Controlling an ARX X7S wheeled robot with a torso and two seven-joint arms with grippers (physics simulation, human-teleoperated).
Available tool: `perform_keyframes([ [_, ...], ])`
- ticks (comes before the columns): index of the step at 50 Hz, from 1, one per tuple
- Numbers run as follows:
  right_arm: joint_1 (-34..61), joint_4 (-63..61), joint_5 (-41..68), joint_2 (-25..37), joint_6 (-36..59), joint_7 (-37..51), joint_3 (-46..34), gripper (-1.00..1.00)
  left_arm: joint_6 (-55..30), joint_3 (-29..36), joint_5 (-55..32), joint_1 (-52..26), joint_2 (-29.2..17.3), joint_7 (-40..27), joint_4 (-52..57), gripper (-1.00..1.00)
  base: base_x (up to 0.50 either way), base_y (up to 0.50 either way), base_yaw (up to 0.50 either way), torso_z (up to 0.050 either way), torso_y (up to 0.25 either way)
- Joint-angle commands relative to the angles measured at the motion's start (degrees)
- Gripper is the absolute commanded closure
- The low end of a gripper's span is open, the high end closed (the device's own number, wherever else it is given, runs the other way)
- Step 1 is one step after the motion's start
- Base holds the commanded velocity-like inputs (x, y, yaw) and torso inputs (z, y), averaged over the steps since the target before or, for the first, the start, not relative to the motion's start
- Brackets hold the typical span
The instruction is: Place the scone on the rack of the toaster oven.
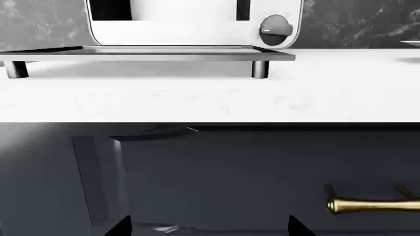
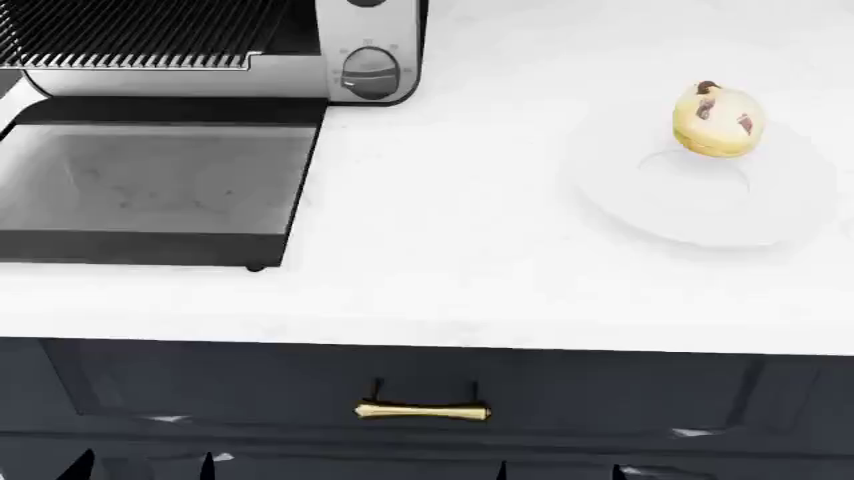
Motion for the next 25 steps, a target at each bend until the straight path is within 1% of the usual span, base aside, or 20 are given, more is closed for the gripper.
perform_keyframes([
  [1,-0.46,-1.33,1.09,0.87,0.5,1.03,-1.17,-1.0,-0.75,1.34,-0.56,0.5,-0.88,-1.17,1.38,-1.0,0.0,0.0,0.0,0.0,0.0],
  [7,-0.91,-2.64,2.77,2.07,1.12,2.22,-2.51,-1.0,-1.69,2.65,-1.55,0.88,-2.12,-2.75,3.06,-1.0,0.0,0.0,0.0,0.0,0.0],
  [14,-1.12,-2.86,3.88,3.03,0.87,2.98,-3.36,-1.0,-2.36,4.29,-0.36,0.6,-3.02,-4.77,3.62,-1.0,0.0,0.0,0.0,0.0,0.0],
  [16,-1.18,-3.12,4.11,3.22,1.0,3.19,-3.62,-1.0,-2.27,4.44,-1.02,0.88,-3.22,-4.72,4.34,-1.0,0.0,0.0,0.0,0.0,0.0],
  [17,-1.22,-5.47,3.08,2.79,3.82,2.32,-3.99,-1.0,-1.57,3.88,-0.52,1.05,-2.97,-4.22,4.23,-1.0,0.0,0.0,0.0,0.0,0.0],
  [18,-1.28,-3.26,1.47,0.54,1.29,0.11,-0.68,-1.0,-1.4,1.26,0.9,1.0,-0.53,-1.47,4.28,-1.0,0.0,0.0,0.0,0.0,0.0],
  [25,-1.43,-5.02,2.95,2.34,2.16,1.72,-2.23,-1.0,-1.59,2.81,-0.95,1.13,-2.18,-3.06,4.9,-1.0,0.0,0.0,0.0,0.0,0.0],
])
